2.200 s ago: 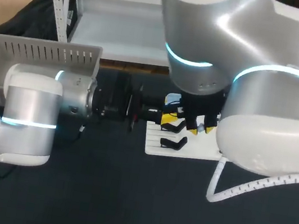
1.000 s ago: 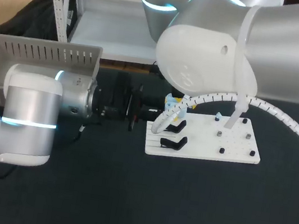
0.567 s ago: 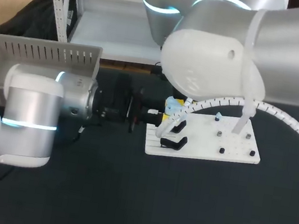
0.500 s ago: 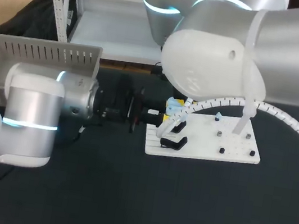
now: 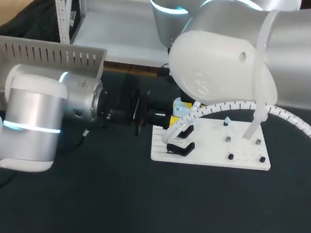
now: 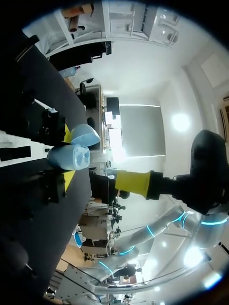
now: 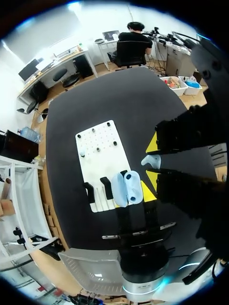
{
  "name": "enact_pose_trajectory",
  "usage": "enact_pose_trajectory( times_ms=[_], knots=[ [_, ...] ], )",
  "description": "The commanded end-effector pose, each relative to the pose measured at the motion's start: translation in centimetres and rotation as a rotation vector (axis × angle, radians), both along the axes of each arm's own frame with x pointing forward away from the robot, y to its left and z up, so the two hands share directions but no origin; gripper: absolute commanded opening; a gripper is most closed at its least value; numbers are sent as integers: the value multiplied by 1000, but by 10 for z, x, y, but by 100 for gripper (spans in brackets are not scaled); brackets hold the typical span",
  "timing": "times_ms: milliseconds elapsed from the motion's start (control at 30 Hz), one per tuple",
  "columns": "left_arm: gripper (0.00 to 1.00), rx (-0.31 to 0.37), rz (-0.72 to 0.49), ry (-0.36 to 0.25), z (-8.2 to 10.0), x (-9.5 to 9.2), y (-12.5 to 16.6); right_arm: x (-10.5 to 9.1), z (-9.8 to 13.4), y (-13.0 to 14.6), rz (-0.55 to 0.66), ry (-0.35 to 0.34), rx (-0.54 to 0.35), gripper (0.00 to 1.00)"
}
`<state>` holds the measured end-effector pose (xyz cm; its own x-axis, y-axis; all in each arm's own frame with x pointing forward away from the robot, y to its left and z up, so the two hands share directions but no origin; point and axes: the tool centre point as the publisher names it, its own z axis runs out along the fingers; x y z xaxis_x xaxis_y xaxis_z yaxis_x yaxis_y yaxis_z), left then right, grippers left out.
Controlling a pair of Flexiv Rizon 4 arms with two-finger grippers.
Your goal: Pick up each earbud case from the left stands, insert the matching earbuds, close the lid, and place the case in the box.
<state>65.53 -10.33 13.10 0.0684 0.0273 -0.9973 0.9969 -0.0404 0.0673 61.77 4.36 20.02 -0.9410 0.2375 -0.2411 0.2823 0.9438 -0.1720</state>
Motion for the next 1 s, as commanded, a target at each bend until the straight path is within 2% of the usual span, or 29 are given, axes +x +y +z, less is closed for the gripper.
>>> enact_pose_trajectory(
  times_ms=[33,433,733,1000],
  knots=[
    [0,-7,12,-1,-1,-2,-1,2,0,4,-35,-1,14,0],
    [0,-7,12,-1,-1,-2,-1,9,-4,12,-168,29,33,0],
    [0,-7,12,-1,-1,-2,-1,15,-4,15,-255,-38,-16,0],
    [0,-7,12,-1,-1,-2,-1,16,-5,15,-267,-36,-5,0]
  ],
)
